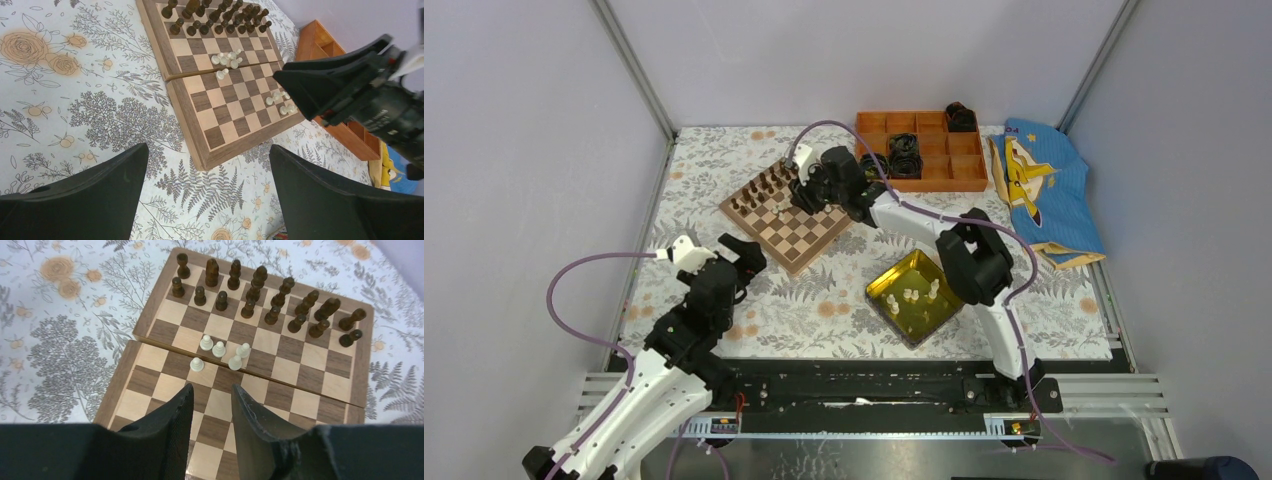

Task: Set up the chess pieces on the board
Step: Pick up the chess piece from the chessboard.

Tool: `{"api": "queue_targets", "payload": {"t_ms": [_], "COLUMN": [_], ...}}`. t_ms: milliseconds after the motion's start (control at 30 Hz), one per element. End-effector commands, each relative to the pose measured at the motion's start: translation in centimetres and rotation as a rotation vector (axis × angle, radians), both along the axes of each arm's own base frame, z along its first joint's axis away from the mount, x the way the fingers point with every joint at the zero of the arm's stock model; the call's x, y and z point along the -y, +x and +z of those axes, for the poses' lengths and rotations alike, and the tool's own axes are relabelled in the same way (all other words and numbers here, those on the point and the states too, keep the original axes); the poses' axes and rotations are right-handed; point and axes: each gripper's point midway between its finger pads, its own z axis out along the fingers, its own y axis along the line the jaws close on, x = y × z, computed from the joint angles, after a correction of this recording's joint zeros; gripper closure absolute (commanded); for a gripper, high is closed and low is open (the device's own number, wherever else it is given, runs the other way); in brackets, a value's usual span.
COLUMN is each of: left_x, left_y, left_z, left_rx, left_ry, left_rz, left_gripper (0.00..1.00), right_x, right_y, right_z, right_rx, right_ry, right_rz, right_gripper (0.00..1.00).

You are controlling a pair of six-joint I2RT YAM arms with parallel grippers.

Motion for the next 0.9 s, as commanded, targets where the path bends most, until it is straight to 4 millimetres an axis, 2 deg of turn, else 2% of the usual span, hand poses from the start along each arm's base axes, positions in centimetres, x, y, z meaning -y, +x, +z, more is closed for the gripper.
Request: {"api": "queue_targets", "payload": {"t_ms": [0,267,867], "left_x": [0.3,0.3,0.7], "left_y": [0.2,0.2,0.4], "left_z": [1.1,1.0,0.3], "left_rx": [0.037,0.034,0.017], "left_ry": [-0.021,-0.018,-0.021], "left_rz": [-0.004,-0.007,-0.015], "left_gripper": [0.01,0.01,0.01], "right_x": [-1.1,-2.6,-4.3], "right_y": [1.3,3.0,4.8], "right_z": [-0.6,-3.0,-5.4], "right_rx": [0.009,0.011,0.011], "right_ry": [0.01,0.02,0.037], "right_rz": [0.007,0.0,-0.005], "right_gripper": [0.6,0.6,0.65]}}
